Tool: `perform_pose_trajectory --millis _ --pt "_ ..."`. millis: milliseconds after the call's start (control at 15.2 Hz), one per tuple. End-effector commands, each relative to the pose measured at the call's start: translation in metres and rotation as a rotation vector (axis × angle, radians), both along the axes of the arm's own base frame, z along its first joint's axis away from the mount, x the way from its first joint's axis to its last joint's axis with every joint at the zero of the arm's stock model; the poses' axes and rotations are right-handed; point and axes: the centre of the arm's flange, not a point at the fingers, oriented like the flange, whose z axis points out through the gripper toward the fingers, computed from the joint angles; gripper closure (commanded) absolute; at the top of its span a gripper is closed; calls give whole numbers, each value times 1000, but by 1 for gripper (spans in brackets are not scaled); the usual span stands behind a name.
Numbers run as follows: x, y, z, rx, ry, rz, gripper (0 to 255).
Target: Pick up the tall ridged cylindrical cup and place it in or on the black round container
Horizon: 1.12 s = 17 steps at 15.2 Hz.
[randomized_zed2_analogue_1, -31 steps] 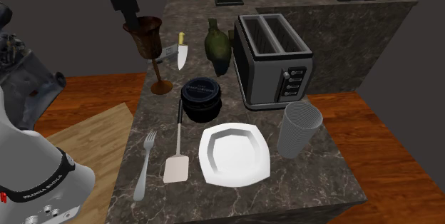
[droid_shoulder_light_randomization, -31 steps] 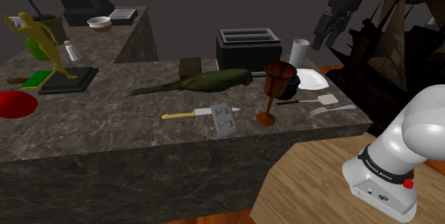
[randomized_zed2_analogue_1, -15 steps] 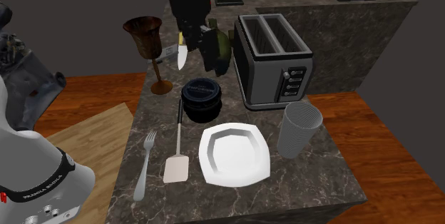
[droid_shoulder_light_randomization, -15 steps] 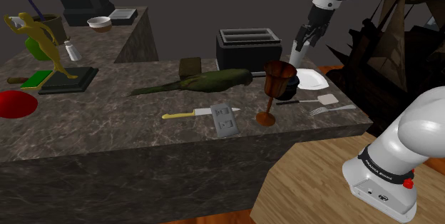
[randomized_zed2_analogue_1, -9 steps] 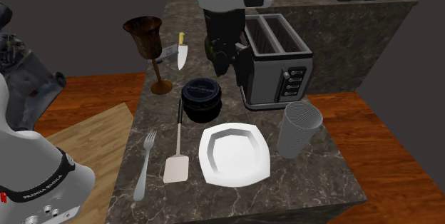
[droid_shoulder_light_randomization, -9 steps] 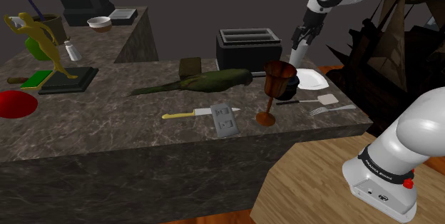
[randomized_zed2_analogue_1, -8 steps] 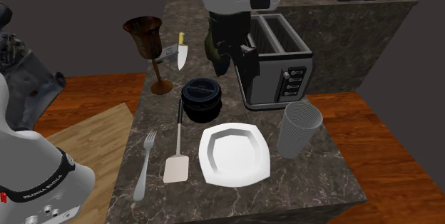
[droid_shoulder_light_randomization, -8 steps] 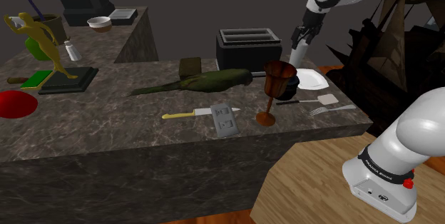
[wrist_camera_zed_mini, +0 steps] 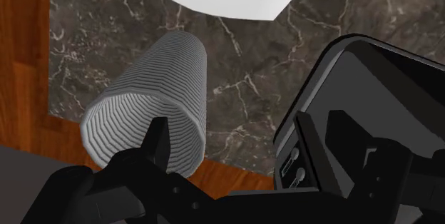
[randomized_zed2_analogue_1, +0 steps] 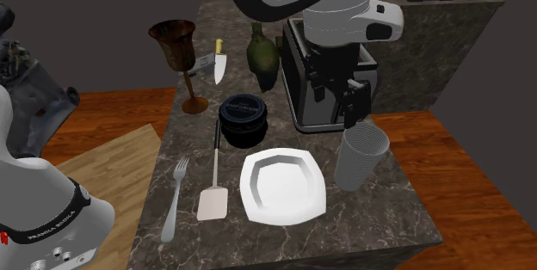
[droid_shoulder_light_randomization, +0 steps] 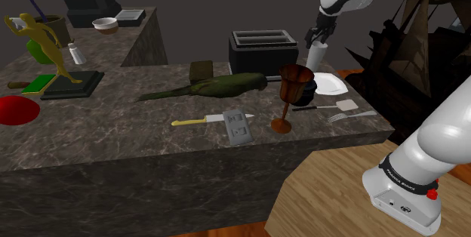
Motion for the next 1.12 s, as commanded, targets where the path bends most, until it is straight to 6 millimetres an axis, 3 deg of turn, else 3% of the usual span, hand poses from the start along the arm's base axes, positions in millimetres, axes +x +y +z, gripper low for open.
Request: perform_pose_trajectory --millis 0,66,594,1056 --pt "11 -21 -8 -18 -8 -12 0" --pt "15 -29 -11 -24 -12 -17 0" --pt "21 -35 -50 -24 -12 -17 0" --pt "21 -35 -50 -24 -12 -17 0"
